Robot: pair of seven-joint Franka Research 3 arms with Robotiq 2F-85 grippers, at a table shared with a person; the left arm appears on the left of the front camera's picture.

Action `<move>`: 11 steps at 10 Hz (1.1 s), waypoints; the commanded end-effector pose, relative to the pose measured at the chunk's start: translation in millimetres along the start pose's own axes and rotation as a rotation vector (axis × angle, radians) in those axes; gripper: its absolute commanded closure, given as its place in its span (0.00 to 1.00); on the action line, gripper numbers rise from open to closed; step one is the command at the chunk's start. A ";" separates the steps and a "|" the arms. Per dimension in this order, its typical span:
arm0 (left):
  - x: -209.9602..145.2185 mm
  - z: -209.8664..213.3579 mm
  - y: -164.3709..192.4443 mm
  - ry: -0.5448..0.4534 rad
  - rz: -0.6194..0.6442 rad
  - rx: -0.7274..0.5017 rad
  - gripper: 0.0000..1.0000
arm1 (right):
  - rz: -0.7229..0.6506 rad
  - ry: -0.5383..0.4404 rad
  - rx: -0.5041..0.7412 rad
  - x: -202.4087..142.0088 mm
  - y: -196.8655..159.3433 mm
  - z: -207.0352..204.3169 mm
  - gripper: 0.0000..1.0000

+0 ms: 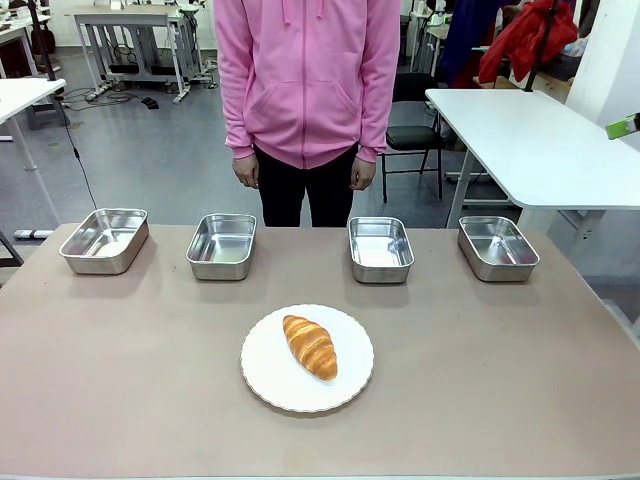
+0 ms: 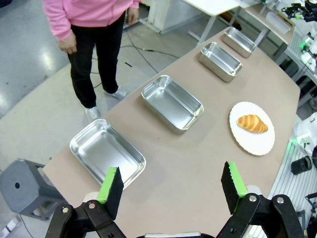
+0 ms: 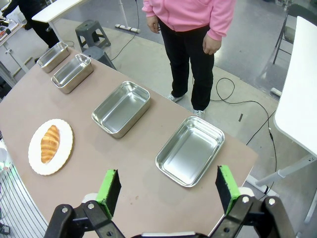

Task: Place the bread in the container.
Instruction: Place the Butter Roll into the Airtight Container indicated by the human.

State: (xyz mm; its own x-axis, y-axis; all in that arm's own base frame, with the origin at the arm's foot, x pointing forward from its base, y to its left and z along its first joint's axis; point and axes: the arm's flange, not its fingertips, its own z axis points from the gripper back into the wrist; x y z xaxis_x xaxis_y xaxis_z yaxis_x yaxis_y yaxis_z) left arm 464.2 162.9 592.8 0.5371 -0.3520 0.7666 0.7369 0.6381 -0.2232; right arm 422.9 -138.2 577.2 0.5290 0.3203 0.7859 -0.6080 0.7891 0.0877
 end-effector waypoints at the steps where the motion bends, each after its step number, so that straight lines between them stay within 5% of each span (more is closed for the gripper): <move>1: 0.6 -0.1 -0.8 -0.007 0.000 -0.004 0.00 | 0.019 -0.021 0.010 0.7 -2.4 -0.5 0.00; 11: 0.6 -0.1 -0.8 -0.007 0.000 -0.004 0.00 | 0.019 -0.021 0.010 0.7 -2.4 -0.5 0.00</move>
State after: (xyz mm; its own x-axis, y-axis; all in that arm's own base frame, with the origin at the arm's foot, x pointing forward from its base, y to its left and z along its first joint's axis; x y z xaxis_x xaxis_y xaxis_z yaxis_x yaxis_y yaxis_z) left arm 464.2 162.9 592.8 0.5371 -0.3520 0.7666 0.7369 0.6381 -0.2232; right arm 422.9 -138.2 577.2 0.5290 0.3203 0.7859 -0.6080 0.7891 0.0877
